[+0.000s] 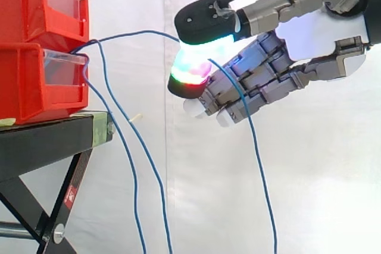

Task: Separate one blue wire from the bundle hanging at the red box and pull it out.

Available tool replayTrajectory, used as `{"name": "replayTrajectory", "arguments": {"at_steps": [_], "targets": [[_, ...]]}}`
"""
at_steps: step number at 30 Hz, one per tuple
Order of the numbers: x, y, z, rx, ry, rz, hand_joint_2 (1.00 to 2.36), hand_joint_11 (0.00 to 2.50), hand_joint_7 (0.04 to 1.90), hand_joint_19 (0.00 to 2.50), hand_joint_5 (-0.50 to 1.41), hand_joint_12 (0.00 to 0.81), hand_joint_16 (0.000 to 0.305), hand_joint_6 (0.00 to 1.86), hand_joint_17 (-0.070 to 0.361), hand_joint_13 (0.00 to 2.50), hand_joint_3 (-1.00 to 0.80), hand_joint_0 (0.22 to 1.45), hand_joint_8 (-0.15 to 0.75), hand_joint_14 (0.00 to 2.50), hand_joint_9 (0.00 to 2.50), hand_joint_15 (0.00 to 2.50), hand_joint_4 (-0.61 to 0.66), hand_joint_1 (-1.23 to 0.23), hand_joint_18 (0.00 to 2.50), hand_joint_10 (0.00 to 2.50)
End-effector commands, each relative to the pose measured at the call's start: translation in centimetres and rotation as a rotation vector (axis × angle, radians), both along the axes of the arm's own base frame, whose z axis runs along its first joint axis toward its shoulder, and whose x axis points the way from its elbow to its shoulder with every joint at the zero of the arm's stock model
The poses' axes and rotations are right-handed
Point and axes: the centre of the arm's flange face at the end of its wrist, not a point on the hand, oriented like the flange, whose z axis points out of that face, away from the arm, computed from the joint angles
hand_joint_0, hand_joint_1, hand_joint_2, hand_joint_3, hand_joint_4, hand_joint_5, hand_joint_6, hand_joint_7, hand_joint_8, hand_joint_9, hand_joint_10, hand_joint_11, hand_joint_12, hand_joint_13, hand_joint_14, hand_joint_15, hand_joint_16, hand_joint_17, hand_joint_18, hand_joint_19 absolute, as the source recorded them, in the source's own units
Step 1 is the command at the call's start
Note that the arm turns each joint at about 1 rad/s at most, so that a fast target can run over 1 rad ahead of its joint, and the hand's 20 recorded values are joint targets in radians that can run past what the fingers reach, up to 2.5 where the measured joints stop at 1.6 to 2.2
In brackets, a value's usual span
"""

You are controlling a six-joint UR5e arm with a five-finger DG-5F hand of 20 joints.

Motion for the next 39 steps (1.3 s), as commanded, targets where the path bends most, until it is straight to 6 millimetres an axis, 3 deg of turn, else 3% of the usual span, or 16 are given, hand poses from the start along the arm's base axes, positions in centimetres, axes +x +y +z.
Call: {"name": "replayTrajectory", "arguments": {"at_steps": [1, 39], "targets": [[0.00, 0.00, -0.09, 0.000, 0.001, 0.000, 1.03, 0.62, 1.28, 0.38, -0.15, 0.354, 0.052, 0.74, 0.118, 0.14, -0.10, 0.62, 0.297, 0.01, 0.61, 0.22, 0.23, -0.74, 0.12, 0.01], [-0.02, -0.01, -0.01, 0.000, -0.001, 0.000, 1.03, 0.60, 1.26, 0.35, -0.16, 0.332, 0.050, 0.74, 0.113, 0.05, -0.11, 0.62, 0.262, 0.01, 0.55, 0.19, 0.21, -0.73, 0.01, 0.01]]}}
